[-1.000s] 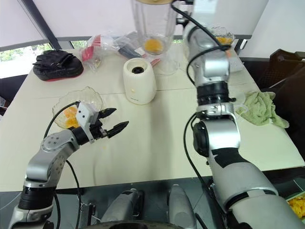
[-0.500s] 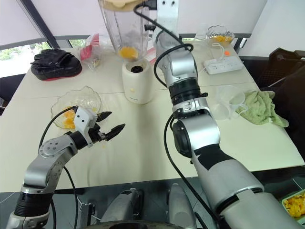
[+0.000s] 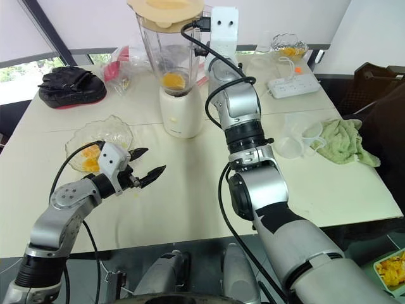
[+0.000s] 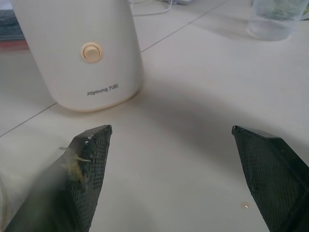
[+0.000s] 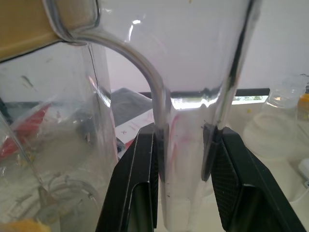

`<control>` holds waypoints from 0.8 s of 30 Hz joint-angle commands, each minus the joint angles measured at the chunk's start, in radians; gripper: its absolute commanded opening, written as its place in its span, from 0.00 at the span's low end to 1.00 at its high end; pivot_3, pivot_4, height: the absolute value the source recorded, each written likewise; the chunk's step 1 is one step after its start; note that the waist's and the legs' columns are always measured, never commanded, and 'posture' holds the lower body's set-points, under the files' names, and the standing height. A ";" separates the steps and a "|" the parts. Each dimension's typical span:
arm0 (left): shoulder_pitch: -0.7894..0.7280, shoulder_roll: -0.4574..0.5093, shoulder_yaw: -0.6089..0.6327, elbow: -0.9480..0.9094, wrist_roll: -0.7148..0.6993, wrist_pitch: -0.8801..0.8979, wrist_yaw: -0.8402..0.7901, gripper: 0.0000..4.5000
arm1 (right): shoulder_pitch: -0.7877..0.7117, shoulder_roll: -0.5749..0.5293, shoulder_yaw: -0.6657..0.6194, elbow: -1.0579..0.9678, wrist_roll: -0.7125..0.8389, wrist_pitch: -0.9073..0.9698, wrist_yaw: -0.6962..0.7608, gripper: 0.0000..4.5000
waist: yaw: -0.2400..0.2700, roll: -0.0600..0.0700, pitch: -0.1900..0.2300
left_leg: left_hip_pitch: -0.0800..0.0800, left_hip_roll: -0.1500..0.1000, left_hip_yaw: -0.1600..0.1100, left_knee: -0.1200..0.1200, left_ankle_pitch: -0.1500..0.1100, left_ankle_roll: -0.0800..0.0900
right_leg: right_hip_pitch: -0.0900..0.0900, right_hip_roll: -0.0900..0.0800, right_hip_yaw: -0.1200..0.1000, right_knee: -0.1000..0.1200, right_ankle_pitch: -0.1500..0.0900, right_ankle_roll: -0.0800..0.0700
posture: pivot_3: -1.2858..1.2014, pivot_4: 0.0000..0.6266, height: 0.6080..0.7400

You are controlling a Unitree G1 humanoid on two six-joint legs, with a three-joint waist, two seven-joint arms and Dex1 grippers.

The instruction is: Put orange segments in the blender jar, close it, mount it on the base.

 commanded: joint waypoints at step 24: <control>-0.049 0.005 -0.037 0.022 0.029 -0.056 -0.017 0.92 | 0.027 -0.071 0.098 0.047 -0.034 -0.019 0.276 0.21 | -0.001 0.000 -0.001 | 0.001 0.000 0.000 0.000 0.000 0.000 | 0.001 0.000 0.000 0.000 0.000 0.000 | 0.52 0.24 1.00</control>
